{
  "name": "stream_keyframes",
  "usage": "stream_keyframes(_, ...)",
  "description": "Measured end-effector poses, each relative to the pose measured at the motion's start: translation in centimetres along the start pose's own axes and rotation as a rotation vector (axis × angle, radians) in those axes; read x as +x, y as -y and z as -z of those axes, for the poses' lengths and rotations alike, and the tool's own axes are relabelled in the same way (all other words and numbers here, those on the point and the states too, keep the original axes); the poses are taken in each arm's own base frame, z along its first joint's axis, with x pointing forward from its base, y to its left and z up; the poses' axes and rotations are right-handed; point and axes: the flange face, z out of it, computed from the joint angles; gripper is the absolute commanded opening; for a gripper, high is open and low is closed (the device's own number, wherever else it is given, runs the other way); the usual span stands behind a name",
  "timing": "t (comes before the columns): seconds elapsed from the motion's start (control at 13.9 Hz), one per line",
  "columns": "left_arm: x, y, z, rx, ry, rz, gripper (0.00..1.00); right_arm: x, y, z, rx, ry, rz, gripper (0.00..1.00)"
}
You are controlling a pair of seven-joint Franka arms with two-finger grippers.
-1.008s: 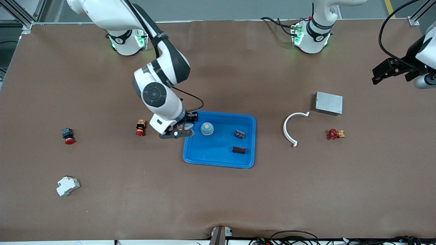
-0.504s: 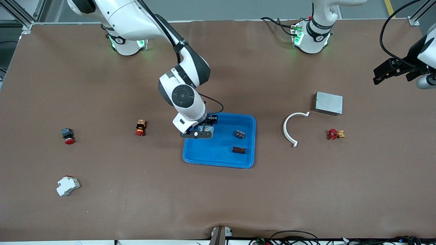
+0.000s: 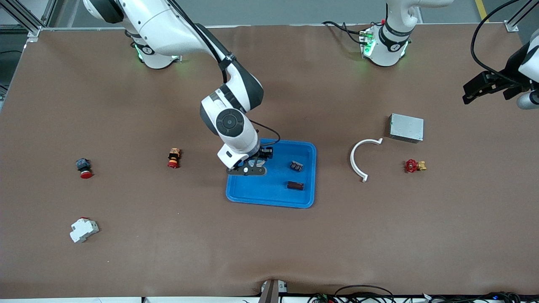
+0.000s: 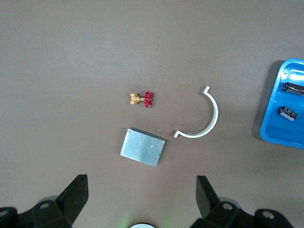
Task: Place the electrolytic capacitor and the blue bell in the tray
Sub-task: 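Carry the blue bell with the right gripper over the tray, then lower the bell into the tray and open the right gripper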
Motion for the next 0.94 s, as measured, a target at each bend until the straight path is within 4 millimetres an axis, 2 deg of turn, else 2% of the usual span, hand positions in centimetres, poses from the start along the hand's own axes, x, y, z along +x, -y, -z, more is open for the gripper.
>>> stream_keyframes(0.22,0.0,0.0,0.0,0.000,0.001,0.000,1.00,1.5,-0.6,-1.2,-0.002,-0.014,-0.010,0.13)
stream_keyframes(0.43,0.0,0.0,0.0,0.000,0.002,0.000,1.00,3.2,-2.3,-2.4,-0.005,-0.023,0.016,0.13)
stream_keyframes(0.72,-0.1,0.0,-0.1,0.000,0.007,0.000,1.00,5.5,-5.0,-2.4,-0.005,-0.028,0.055,0.13)
stream_keyframes(0.94,-0.1,0.0,-0.1,0.000,0.007,0.000,1.00,5.9,-5.1,-3.5,0.008,-0.051,0.062,0.13)
